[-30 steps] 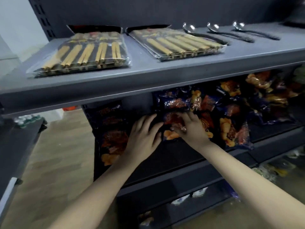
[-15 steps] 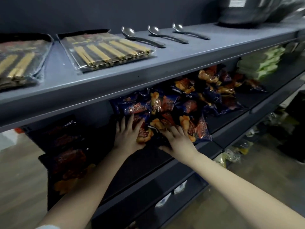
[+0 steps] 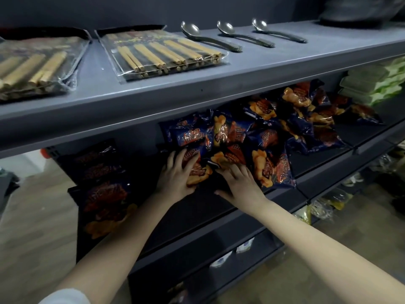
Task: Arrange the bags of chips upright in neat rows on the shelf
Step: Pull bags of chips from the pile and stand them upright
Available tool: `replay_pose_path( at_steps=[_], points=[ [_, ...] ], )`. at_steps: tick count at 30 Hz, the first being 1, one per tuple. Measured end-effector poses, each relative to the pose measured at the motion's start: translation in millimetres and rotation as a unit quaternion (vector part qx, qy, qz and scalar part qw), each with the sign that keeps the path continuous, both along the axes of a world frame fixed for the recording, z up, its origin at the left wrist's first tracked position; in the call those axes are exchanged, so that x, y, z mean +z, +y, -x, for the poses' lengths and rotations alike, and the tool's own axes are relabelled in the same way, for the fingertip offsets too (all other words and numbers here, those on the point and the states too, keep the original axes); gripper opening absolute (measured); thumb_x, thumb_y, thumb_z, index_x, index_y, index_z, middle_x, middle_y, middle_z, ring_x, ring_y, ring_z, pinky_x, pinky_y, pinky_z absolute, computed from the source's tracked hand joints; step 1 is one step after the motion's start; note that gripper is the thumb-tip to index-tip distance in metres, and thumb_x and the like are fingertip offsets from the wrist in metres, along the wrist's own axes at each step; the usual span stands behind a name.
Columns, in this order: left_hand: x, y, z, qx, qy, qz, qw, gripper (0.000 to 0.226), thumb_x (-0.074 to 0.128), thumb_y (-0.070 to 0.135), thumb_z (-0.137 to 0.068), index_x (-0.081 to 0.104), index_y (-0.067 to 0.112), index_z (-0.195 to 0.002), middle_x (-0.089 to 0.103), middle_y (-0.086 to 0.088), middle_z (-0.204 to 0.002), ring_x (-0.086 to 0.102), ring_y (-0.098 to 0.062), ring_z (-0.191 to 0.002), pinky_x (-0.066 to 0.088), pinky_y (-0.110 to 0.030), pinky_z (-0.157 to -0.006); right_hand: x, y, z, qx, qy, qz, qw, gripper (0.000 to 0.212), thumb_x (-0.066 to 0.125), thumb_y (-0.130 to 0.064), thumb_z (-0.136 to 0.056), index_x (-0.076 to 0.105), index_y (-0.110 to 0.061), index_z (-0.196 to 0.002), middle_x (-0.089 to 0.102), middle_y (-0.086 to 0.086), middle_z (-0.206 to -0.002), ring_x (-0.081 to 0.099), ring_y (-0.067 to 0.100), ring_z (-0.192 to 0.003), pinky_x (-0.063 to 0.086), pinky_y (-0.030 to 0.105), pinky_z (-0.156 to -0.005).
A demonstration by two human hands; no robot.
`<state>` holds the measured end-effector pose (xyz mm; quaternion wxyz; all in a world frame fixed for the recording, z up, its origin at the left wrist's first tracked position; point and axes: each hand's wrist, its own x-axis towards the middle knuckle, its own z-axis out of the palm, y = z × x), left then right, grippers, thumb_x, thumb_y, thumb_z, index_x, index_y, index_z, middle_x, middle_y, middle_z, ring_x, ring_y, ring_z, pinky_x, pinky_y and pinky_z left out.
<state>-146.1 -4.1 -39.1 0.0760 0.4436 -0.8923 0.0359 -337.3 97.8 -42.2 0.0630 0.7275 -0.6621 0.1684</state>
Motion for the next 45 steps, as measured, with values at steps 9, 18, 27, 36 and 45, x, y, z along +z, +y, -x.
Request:
replay_pose_path(
  at_steps=[9, 18, 27, 36, 45],
  points=[
    [7, -3, -8, 0.002, -0.023, 0.006, 1.0, 0.1, 0.071, 0.043, -0.074, 0.005, 0.033, -0.148, 0.009, -0.008, -0.152, 0.011, -0.036, -0.137, 0.042, -0.048, -0.1, 0, -12, -15, 0.048, 0.026, 0.022, 0.998, 0.074, 0.078, -0.04, -0.069, 0.043, -0.018, -0.131, 0.037, 0.008, -0.132, 0.031, 0.034, -0.124, 0.037, 0.054, -0.101],
    [31, 13, -25, -0.048, 0.08, 0.057, 0.994, 0.095, 0.081, 0.029, -0.063, 0.029, 0.025, -0.143, 0.03, -0.013, -0.143, 0.027, -0.042, -0.129, 0.05, -0.056, -0.087, 43, -25, -18, 0.033, -0.018, -0.058, 0.998, 0.109, 0.068, -0.05, -0.076, -0.018, -0.044, -0.142, -0.01, 0.001, -0.155, 0.001, 0.034, -0.142, 0.012, 0.05, -0.116],
    [73, 45, -69, -0.051, 0.107, 0.135, 0.984, 0.093, 0.08, 0.027, -0.065, 0.029, 0.021, -0.142, 0.028, -0.013, -0.144, 0.027, -0.04, -0.129, 0.045, -0.051, -0.093, 71, -41, -59, 0.222, -0.105, 0.042, 0.969, 0.107, 0.077, -0.023, -0.075, 0.0, -0.037, -0.147, -0.013, 0.003, -0.156, 0.0, 0.02, -0.144, 0.019, 0.029, -0.113],
    [90, 79, -148, 0.048, 0.096, 0.151, 0.983, 0.081, 0.074, 0.03, -0.068, 0.038, 0.016, -0.139, 0.028, -0.014, -0.144, 0.025, -0.038, -0.13, 0.046, -0.052, -0.095, 75, -46, -143, 0.32, -0.12, 0.055, 0.938, 0.103, 0.078, -0.026, -0.074, 0.007, -0.032, -0.148, -0.007, 0.009, -0.155, 0.015, 0.034, -0.142, 0.04, 0.048, -0.106],
    [22, 145, -183, 0.15, 0.114, 0.079, 0.979, 0.093, 0.079, 0.03, -0.06, 0.032, 0.024, -0.139, 0.028, -0.006, -0.14, 0.026, -0.038, -0.127, 0.058, -0.046, -0.063, 20, 3, -190, 0.377, -0.121, -0.076, 0.915, 0.113, 0.075, -0.026, -0.076, -0.015, -0.04, -0.143, -0.023, -0.006, -0.152, 0.011, 0.035, -0.142, 0.039, 0.047, -0.107]
  ],
)
